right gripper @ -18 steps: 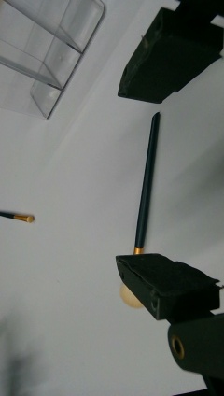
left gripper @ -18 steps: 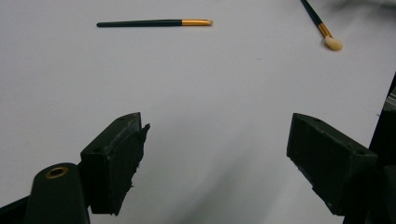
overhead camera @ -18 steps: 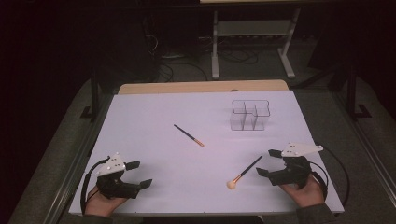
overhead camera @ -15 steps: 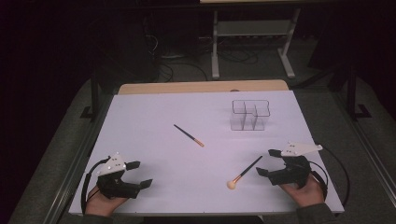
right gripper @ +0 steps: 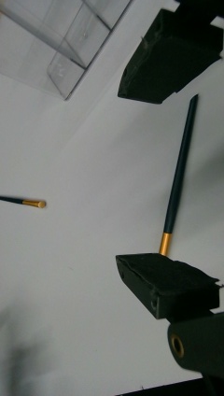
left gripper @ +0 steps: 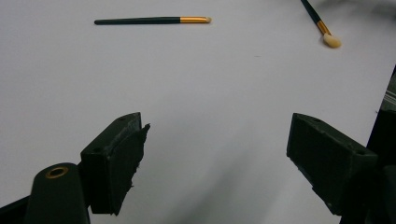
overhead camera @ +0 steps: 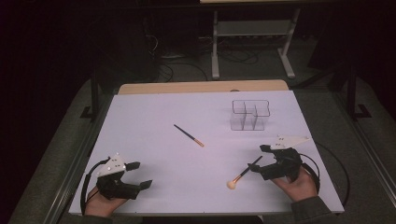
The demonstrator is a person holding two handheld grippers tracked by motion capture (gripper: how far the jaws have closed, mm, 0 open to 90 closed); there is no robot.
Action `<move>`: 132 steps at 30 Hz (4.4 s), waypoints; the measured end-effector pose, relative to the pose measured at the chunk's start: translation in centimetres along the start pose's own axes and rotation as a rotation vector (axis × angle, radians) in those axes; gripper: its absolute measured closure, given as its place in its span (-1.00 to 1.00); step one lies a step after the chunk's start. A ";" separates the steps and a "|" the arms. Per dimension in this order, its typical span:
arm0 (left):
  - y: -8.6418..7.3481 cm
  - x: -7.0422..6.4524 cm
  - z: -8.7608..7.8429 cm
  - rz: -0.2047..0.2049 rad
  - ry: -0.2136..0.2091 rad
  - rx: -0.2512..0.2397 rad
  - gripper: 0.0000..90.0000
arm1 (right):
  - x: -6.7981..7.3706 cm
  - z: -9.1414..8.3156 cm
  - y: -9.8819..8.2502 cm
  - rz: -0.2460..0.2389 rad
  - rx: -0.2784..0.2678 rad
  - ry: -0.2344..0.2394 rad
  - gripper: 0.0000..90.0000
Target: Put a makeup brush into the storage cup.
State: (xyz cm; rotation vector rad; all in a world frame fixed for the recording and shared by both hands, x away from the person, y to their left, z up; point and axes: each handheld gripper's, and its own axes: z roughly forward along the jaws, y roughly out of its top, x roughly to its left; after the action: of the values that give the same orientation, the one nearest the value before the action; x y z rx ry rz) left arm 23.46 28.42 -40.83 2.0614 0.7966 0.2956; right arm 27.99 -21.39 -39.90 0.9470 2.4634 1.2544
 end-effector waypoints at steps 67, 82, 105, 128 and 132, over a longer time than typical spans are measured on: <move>0.3 0.0 0.3 0.018 -0.007 -0.006 -0.59 | 0.6 14.7 15.0 -0.076 0.286 0.134 -0.36; 0.2 -0.1 0.2 0.006 -0.007 -0.016 -0.59 | 0.8 18.8 15.5 -0.088 0.366 0.129 -0.21; 0.1 -0.2 0.3 0.001 -0.011 -0.011 -0.59 | 0.6 21.9 14.4 -0.069 0.400 0.129 0.21; 0.1 -0.1 0.2 0.002 -0.013 -0.006 -0.57 | 1.2 22.5 13.7 -0.107 0.419 0.090 0.68; 0.1 -0.2 0.3 0.008 -0.014 -0.005 -0.57 | 1.3 22.5 13.7 -0.122 0.425 0.076 0.78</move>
State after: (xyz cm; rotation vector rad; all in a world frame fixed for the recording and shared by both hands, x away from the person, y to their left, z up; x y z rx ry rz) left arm 23.54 28.08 -40.89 2.0606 0.7790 0.2871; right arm 43.39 -0.16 -42.76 0.8314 2.8636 0.7534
